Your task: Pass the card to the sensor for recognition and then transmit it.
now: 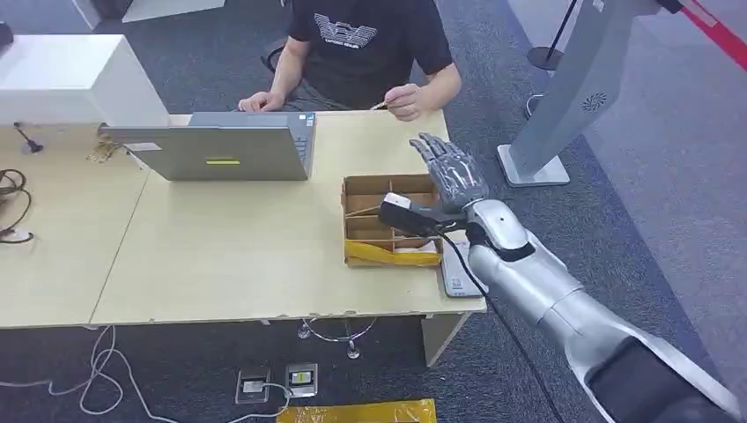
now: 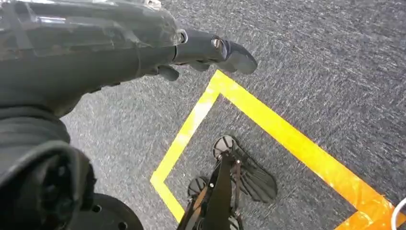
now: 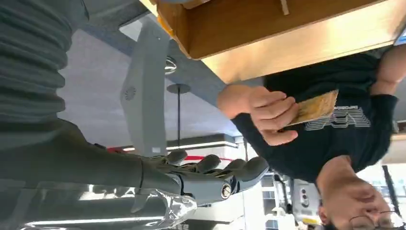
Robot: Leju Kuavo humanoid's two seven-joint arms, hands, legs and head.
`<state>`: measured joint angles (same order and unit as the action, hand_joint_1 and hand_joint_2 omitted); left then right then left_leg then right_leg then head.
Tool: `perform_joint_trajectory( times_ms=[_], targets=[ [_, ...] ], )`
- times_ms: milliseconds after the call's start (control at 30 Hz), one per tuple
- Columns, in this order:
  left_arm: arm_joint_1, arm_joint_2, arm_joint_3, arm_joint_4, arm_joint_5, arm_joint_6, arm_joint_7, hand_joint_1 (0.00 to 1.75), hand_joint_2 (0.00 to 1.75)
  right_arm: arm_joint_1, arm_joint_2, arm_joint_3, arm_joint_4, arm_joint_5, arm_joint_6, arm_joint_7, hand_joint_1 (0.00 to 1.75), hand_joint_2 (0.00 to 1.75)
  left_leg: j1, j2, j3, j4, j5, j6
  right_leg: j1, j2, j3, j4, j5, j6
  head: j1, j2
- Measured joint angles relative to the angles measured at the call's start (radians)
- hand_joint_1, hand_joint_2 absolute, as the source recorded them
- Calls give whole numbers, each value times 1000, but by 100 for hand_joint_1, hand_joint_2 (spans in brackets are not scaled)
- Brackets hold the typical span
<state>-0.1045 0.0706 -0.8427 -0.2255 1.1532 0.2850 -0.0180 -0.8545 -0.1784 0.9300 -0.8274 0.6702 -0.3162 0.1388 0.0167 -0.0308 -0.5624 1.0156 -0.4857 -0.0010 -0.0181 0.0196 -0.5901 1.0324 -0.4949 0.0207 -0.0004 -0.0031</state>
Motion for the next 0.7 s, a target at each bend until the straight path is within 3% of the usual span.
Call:
perform_joint_trajectory(
  times_ms=[200, 433, 700],
  targets=[
    [1, -1, 0, 0, 7, 20, 42, 0, 0, 46, -60, -3, -100, 21, 5, 95, 0, 175, 0, 0, 0, 0, 0, 0, 0, 0, 0, 0, 0, 0, 0, 0],
    [3, 8, 0, 0, 10, 21, 35, 0, 0, 134, -157, -30, -292, 71, 66, 193, 0, 175, 0, 0, 0, 0, 0, 0, 0, 0, 0, -1, 0, 0, 0, 0],
    [2, 17, 0, 0, 13, 5, -5, 0, 0, 260, -214, -53, -476, 119, 142, 227, 0, 175, 0, 0, 0, 0, 0, 0, 0, 0, 0, 0, 0, 0, 0, 0]
  ],
)
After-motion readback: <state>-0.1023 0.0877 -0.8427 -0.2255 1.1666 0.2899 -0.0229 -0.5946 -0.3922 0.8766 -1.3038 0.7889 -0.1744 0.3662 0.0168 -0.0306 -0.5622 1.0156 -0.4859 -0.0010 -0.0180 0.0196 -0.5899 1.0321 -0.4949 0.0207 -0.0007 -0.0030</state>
